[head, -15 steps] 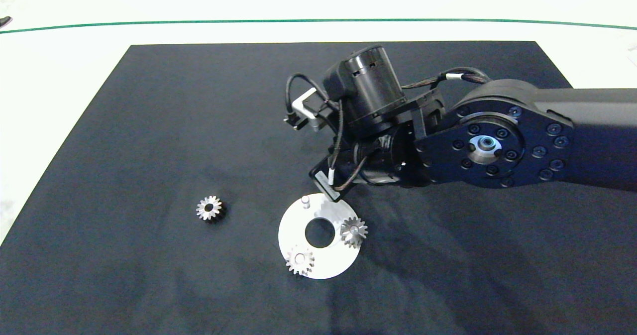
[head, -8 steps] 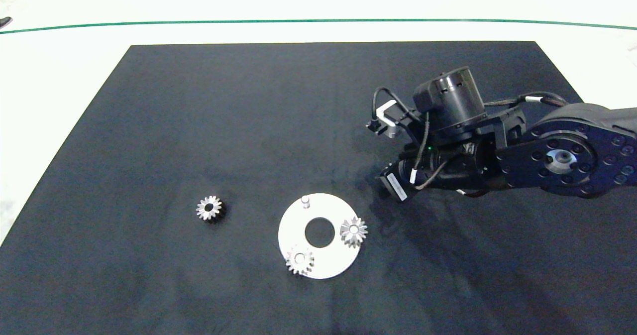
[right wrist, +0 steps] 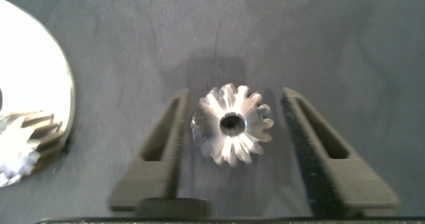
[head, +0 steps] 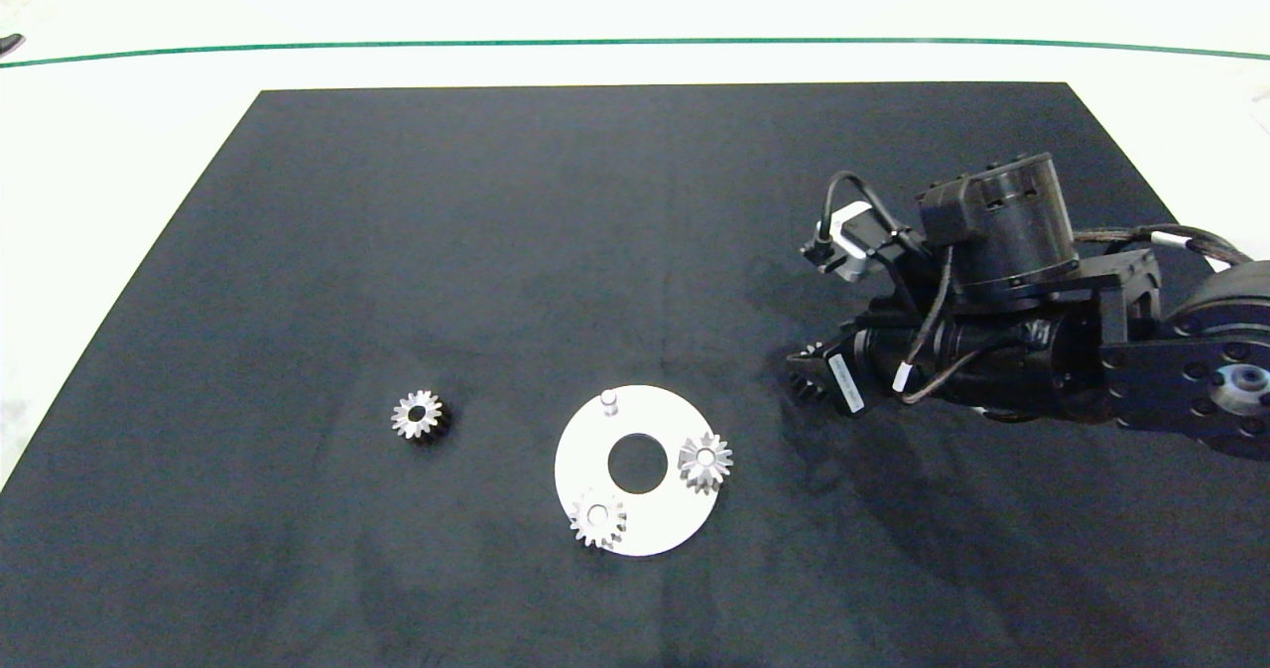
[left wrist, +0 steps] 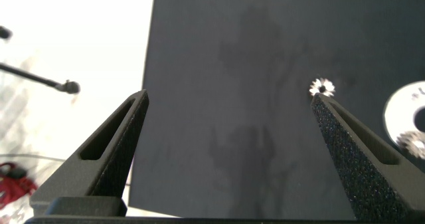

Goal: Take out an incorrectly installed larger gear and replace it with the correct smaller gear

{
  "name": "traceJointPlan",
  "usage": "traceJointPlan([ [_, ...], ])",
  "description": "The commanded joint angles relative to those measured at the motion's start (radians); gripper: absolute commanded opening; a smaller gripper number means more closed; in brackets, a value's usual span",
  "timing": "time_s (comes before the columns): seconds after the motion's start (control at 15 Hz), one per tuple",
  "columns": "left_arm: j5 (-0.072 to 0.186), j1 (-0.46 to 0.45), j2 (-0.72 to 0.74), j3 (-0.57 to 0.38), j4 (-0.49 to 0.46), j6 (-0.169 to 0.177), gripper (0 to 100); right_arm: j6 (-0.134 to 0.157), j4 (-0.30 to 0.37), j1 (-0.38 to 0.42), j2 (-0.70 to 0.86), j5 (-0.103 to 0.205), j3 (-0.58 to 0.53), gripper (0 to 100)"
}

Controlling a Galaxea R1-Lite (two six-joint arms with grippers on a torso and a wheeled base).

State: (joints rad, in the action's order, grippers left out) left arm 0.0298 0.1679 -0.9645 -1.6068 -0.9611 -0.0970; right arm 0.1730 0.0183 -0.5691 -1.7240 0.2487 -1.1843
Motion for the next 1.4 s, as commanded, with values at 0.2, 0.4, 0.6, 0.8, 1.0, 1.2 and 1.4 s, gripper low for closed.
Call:
traceJointPlan([
  [0.2,-0.019,-0.059,-0.025,0.024,-0.001,0.008,100,0.006,0.002,-0.003,0.304,0.007,0.077,100],
  [0.4,-0.225,-0.191,-0.076,0.159,0.15,0.04,100,0.003,0.006,0.003,0.617,0.004,0.213,100],
  [0.6,-0.223,-0.33,-0.243,0.177,0.334,0.022,100,0.005,0.002,0.002,0.761,-0.002,0.241,100],
  [0.8,-0.08,-0.436,-0.412,0.215,0.372,0.003,100,0.014,-0.008,-0.001,0.807,-0.009,0.204,100],
  [1.0,-0.016,-0.498,-0.488,0.334,0.598,-0.026,100,0.017,-0.038,-0.003,0.807,-0.029,0.189,100],
  [1.2,0.027,-0.507,-0.525,0.383,0.691,-0.089,100,0.017,-0.047,-0.003,0.844,-0.077,0.184,100],
  [1.4,0.025,-0.502,-0.522,0.41,0.674,-0.089,100,0.019,-0.046,-0.003,0.847,-0.08,0.184,100],
])
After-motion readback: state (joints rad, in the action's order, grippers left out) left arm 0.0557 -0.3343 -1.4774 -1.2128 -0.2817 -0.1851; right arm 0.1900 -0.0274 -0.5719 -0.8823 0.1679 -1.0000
